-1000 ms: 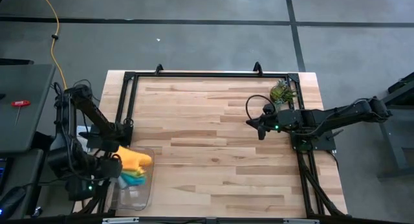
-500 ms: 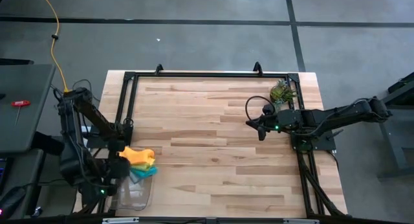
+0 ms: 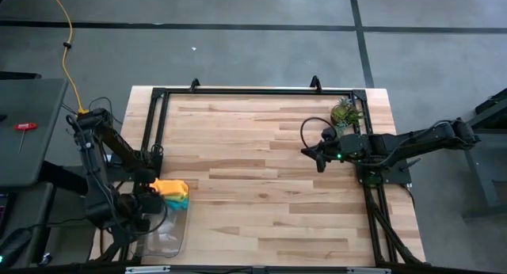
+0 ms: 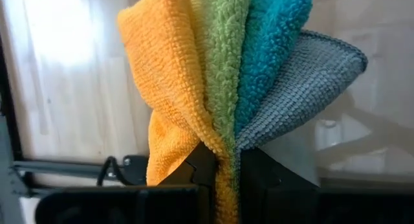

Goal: Fold microfiber towels
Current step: Put the stacked microfiber cloths into the transparent bin

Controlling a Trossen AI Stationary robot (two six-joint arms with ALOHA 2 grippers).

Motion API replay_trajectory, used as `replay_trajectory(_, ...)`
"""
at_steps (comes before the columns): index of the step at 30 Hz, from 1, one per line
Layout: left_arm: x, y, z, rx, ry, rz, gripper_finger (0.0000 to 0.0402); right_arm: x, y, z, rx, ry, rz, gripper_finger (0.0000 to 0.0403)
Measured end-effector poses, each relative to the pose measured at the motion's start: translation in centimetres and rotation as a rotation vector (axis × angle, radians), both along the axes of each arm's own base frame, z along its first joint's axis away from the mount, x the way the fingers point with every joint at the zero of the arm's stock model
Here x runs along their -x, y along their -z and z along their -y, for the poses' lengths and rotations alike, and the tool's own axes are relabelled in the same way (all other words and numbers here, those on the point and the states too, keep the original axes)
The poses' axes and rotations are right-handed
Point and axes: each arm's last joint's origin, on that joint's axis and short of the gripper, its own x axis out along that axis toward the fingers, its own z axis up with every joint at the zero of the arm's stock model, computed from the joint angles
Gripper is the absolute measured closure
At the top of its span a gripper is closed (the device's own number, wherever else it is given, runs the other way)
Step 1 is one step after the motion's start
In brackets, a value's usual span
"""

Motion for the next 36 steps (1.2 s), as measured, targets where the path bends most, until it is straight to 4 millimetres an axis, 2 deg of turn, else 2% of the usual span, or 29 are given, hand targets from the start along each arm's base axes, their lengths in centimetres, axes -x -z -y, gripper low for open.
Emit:
replay_trajectory(5,0.6,0.9,0.0,-0.009,-0.030,-0.024,0.0380,0.0,0.0,0.1,-0.008,0.029,0.004,0.0403)
replay_trajectory(10,0.8,1.1,1.0,0.078,-0.038,0.030,0.0380,0.0,0.0,0.1,-0.011,0.031,0.005,0.0403)
replay_trajectory(15,0.3,1.4,2.4,0.196,-0.036,0.096,0.0380,0.0,0.0,0.1,-0.006,0.032,0.004,0.0403)
replay_trajectory(21,-0.5,3.2,4.1,0.171,0.007,0.074,0.0380,0.0,0.0,0.1,-0.003,0.031,0.003,0.0403)
replay_trajectory(27,-1.2,4.8,6.0,0.239,0.000,0.057,0.0380,0.0,0.0,0.1,0.010,0.026,0.001,0.0403)
replay_trajectory(36,-1.6,6.3,7.3,0.279,-0.027,0.009,0.0380,0.0,0.0,0.1,0.014,0.023,0.000,0.0403)
